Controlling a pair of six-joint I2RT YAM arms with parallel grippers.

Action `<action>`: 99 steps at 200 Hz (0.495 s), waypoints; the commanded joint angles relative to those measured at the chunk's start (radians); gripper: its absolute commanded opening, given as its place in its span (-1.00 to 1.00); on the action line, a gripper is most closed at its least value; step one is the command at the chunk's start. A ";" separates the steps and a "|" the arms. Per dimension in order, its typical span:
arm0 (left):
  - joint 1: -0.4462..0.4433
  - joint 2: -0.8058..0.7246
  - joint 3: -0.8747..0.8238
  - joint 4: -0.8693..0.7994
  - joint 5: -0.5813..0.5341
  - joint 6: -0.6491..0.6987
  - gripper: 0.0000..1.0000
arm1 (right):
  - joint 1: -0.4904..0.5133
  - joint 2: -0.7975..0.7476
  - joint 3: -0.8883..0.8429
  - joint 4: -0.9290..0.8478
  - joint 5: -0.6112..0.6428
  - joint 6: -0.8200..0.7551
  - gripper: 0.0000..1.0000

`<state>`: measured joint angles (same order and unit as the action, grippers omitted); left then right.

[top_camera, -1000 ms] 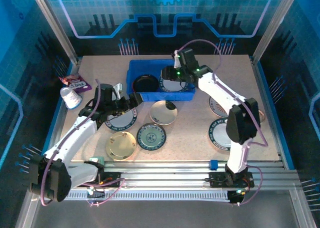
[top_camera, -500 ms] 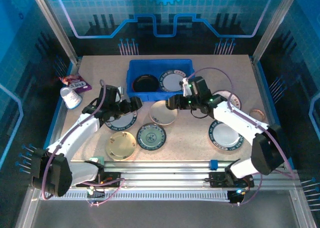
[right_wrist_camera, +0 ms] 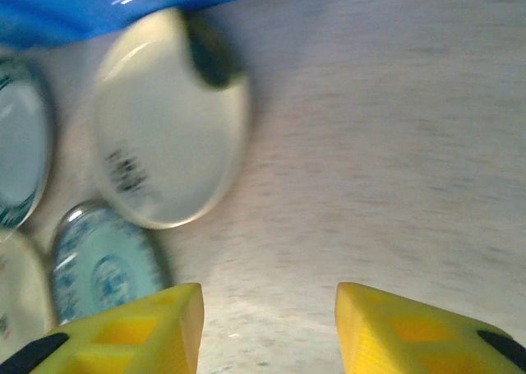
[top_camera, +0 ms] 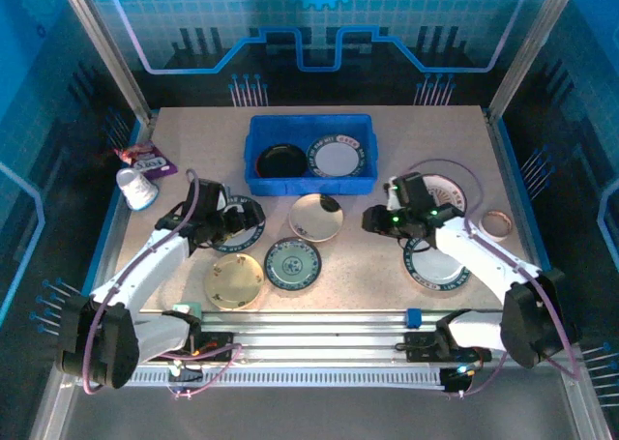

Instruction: Place the plates into the plastic bin on the countertop

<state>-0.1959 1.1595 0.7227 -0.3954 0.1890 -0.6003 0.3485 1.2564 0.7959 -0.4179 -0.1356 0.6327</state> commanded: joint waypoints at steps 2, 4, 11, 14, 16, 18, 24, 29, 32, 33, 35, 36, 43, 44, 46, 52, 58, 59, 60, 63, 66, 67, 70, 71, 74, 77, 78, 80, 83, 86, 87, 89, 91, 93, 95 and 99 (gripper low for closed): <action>-0.018 -0.006 0.051 0.068 0.069 -0.003 0.94 | -0.135 -0.087 -0.038 -0.021 0.055 0.058 -0.02; -0.021 -0.003 0.057 0.070 0.072 -0.002 0.94 | -0.151 -0.094 -0.042 -0.022 0.058 0.061 -0.01; -0.029 0.011 0.079 0.073 0.079 -0.001 0.94 | -0.198 -0.116 -0.052 -0.026 0.068 0.069 0.03; -0.033 0.017 0.088 0.076 0.082 0.002 0.94 | -0.221 -0.124 -0.055 -0.030 0.073 0.072 0.04; -0.036 0.020 0.094 0.078 0.083 0.004 0.94 | -0.233 -0.129 -0.057 -0.032 0.078 0.074 0.05; -0.040 0.024 0.100 0.080 0.084 0.004 0.94 | -0.250 -0.135 -0.059 -0.034 0.083 0.075 0.05; -0.048 0.037 0.115 0.089 0.089 0.006 0.94 | -0.293 -0.151 -0.069 -0.036 0.097 0.079 0.09; -0.054 0.046 0.125 0.096 0.091 0.009 0.94 | -0.329 -0.161 -0.074 -0.036 0.102 0.081 0.11; -0.059 0.053 0.133 0.100 0.094 0.010 0.94 | -0.347 -0.166 -0.076 -0.035 0.103 0.083 0.12; -0.060 0.055 0.134 0.102 0.095 0.010 0.94 | -0.355 -0.167 -0.078 -0.034 0.103 0.083 0.12; -0.063 0.061 0.140 0.104 0.095 0.010 0.94 | -0.368 -0.168 -0.080 -0.033 0.103 0.083 0.12; -0.064 0.063 0.141 0.106 0.096 0.010 0.94 | -0.377 -0.169 -0.081 -0.032 0.103 0.083 0.12; -0.071 0.081 0.154 0.118 0.101 0.010 0.94 | -0.420 -0.166 -0.083 -0.030 0.106 0.082 0.13; -0.073 0.083 0.155 0.120 0.102 0.010 0.94 | -0.428 -0.165 -0.082 -0.031 0.106 0.081 0.14; -0.075 0.087 0.158 0.124 0.103 0.009 0.94 | -0.440 -0.163 -0.082 -0.033 0.106 0.081 0.17; -0.081 0.101 0.165 0.138 0.110 0.007 0.94 | -0.476 -0.151 -0.078 -0.034 0.102 0.081 0.18; -0.086 0.114 0.171 0.152 0.118 0.005 0.94 | -0.507 -0.138 -0.075 -0.032 0.095 0.078 0.19; -0.087 0.116 0.172 0.154 0.119 0.004 0.94 | -0.511 -0.135 -0.075 -0.032 0.094 0.078 0.19; -0.087 0.118 0.172 0.157 0.121 0.004 0.94 | -0.517 -0.133 -0.075 -0.032 0.092 0.077 0.19; -0.090 0.125 0.173 0.164 0.124 0.003 0.94 | -0.532 -0.126 -0.073 -0.032 0.089 0.076 0.19; -0.092 0.130 0.173 0.174 0.127 0.000 0.94 | -0.545 -0.119 -0.070 -0.033 0.086 0.076 0.19; -0.092 0.132 0.173 0.176 0.129 -0.001 0.94 | -0.549 -0.117 -0.069 -0.033 0.085 0.075 0.19; -0.095 0.138 0.173 0.186 0.133 -0.003 0.94 | -0.560 -0.112 -0.067 -0.033 0.084 0.075 0.19; -0.095 0.140 0.173 0.189 0.134 -0.004 0.94 | -0.563 -0.110 -0.066 -0.033 0.084 0.075 0.19; -0.096 0.145 0.174 0.199 0.139 -0.006 0.94 | -0.574 -0.106 -0.063 -0.033 0.083 0.073 0.19; -0.097 0.150 0.175 0.207 0.144 -0.008 0.94 | -0.582 -0.103 -0.061 -0.032 0.087 0.071 0.19; -0.098 0.153 0.175 0.209 0.146 -0.009 0.94 | -0.585 -0.102 -0.061 -0.032 0.089 0.070 0.19; -0.098 0.156 0.175 0.214 0.149 -0.010 0.94 | -0.588 -0.101 -0.060 -0.031 0.093 0.070 0.19; -0.100 0.162 0.175 0.222 0.153 -0.012 0.94 | -0.593 -0.099 -0.059 -0.029 0.096 0.068 0.19; -0.101 0.167 0.175 0.230 0.157 -0.015 0.94 | -0.600 -0.097 -0.057 -0.028 0.101 0.066 0.18; -0.101 0.169 0.176 0.232 0.158 -0.015 0.94 | -0.602 -0.097 -0.057 -0.028 0.102 0.066 0.18; -0.101 0.172 0.175 0.237 0.160 -0.017 0.94 | -0.605 -0.096 -0.056 -0.027 0.106 0.065 0.17; -0.101 0.175 0.176 0.242 0.164 -0.018 0.94 | -0.610 -0.095 -0.054 -0.027 0.109 0.064 0.17; -0.102 0.178 0.176 0.249 0.166 -0.020 0.94 | -0.612 -0.094 -0.052 -0.027 0.113 0.063 0.16; -0.103 0.181 0.176 0.253 0.169 -0.022 0.94 | -0.618 -0.093 -0.052 -0.027 0.115 0.063 0.16; -0.103 0.187 0.176 0.264 0.175 -0.025 0.94 | -0.626 -0.090 -0.052 -0.026 0.120 0.061 0.15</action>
<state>-0.2890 1.3102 0.8749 -0.2169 0.3012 -0.6033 -0.2367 1.1557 0.7338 -0.4305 -0.0486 0.6968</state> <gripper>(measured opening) 0.968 0.585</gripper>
